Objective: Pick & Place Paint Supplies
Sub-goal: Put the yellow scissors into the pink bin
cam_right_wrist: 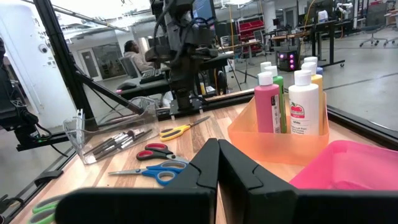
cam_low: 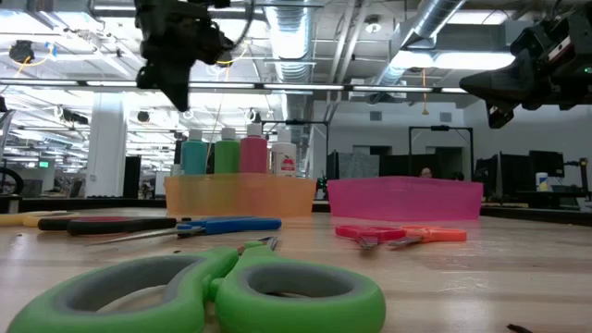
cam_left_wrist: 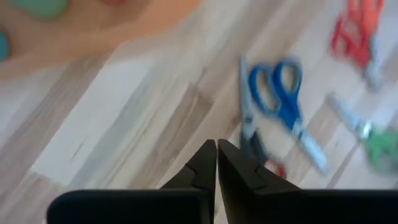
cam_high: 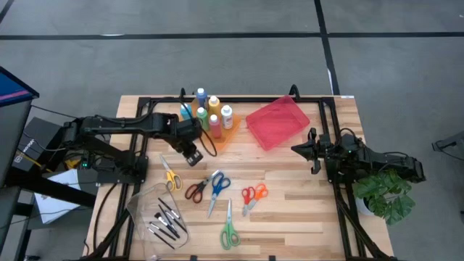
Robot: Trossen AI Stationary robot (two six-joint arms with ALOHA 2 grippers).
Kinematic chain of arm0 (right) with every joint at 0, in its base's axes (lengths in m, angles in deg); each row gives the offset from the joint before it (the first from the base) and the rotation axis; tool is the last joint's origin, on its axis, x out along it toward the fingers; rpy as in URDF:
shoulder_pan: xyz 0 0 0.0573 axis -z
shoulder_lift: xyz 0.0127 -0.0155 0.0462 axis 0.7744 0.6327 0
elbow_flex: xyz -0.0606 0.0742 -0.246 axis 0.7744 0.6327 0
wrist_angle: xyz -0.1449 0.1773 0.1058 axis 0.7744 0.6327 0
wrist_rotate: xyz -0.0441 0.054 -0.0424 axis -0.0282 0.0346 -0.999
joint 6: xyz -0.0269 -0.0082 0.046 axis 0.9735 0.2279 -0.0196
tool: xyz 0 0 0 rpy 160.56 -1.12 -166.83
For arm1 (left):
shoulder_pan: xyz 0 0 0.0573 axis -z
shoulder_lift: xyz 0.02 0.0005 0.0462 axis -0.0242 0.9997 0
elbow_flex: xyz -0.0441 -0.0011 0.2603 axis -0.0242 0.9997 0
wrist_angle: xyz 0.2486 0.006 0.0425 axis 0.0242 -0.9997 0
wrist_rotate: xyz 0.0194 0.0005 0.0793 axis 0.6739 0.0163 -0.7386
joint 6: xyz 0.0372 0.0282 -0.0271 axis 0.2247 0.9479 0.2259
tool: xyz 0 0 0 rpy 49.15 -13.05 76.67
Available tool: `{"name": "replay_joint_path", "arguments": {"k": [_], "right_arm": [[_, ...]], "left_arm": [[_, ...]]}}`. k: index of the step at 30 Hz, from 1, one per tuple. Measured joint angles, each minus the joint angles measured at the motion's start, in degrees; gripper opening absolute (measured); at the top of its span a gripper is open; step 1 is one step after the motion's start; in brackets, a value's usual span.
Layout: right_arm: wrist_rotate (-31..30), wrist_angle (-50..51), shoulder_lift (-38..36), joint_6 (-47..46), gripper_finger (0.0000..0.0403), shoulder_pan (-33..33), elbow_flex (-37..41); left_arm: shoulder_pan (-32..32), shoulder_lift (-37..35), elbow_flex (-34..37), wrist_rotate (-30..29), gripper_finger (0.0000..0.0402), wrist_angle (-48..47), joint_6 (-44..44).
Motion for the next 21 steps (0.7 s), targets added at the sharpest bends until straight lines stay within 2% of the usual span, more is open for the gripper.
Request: {"name": "replay_joint_path", "arguments": {"k": [3,7,13,17,21], "right_arm": [[0.0,0.11,0.01,0.0,0.0,-0.02,0.01],[0.0,0.19,0.01,0.0,0.0,-0.02,0.01],[0.0,-0.03,0.01,0.0,0.0,-0.01,0.02],[-0.01,-0.26,0.01,0.0,0.0,-0.02,0.01],[-0.02,-0.4,0.23,0.0,0.0,-0.02,0.0]], "left_arm": [[0.92,-0.22,0.0,-2.64,0.0011,2.31,-8.3],[2.08,-1.12,-0.02,-2.89,0.002,3.15,-16.18],[2.0,0.5,0.0,-3.48,0.0021,-4.52,-27.9],[0.27,2.62,-0.02,1.23,0.0006,-6.99,-34.39],[0.06,6.64,-2.09,1.95,0.0001,-9.68,-37.12]]}}
